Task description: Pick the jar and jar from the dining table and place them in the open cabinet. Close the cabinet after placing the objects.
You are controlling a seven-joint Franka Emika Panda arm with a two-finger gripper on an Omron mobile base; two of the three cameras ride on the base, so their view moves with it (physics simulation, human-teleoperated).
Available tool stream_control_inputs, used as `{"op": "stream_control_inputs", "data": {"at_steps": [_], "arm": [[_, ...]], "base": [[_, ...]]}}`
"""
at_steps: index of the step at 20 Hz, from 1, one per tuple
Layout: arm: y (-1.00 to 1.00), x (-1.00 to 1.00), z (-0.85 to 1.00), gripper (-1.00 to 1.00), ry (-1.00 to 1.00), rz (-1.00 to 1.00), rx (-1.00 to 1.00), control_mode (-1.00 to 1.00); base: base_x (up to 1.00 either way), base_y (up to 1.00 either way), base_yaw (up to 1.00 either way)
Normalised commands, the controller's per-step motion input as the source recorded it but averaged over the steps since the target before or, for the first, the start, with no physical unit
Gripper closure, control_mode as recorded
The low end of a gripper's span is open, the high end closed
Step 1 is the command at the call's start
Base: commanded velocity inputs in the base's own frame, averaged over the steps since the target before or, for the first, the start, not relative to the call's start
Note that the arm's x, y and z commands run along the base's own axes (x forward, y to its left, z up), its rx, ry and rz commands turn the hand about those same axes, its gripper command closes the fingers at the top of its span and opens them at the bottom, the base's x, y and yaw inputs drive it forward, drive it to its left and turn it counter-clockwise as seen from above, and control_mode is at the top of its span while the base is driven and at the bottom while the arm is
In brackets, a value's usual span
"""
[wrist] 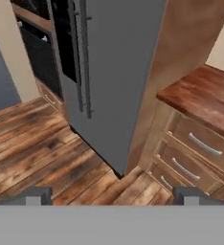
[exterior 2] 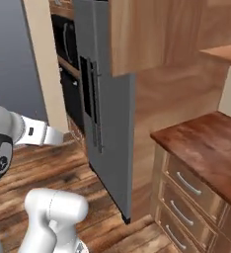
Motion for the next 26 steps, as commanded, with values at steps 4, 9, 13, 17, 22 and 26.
{"op": "stream_control_inputs", "data": {"at_steps": [4,9,13,17,22,26], "arm": [[0.00,0.00,0.00,-1.00,0.00,0.00,0.00,1.00],[0.00,0.00,0.00,-1.00,0.00,0.00,0.00,1.00],[0.00,0.00,0.00,-1.00,0.00,0.00,0.00,1.00],[0.00,0.00,0.00,-1.00,0.00,0.00,0.00,1.00],[0.00,0.00,0.00,-1.00,0.00,0.00,0.00,1.00],[0.00,0.00,0.00,-1.00,0.00,0.00,0.00,1.00]], "base": [[0.00,0.69,0.94],[0.60,0.93,0.61],[0.74,0.51,0.68],[1.00,0.08,0.58],[1.00,-0.18,0.45],[1.00,-0.06,0.31]]}}
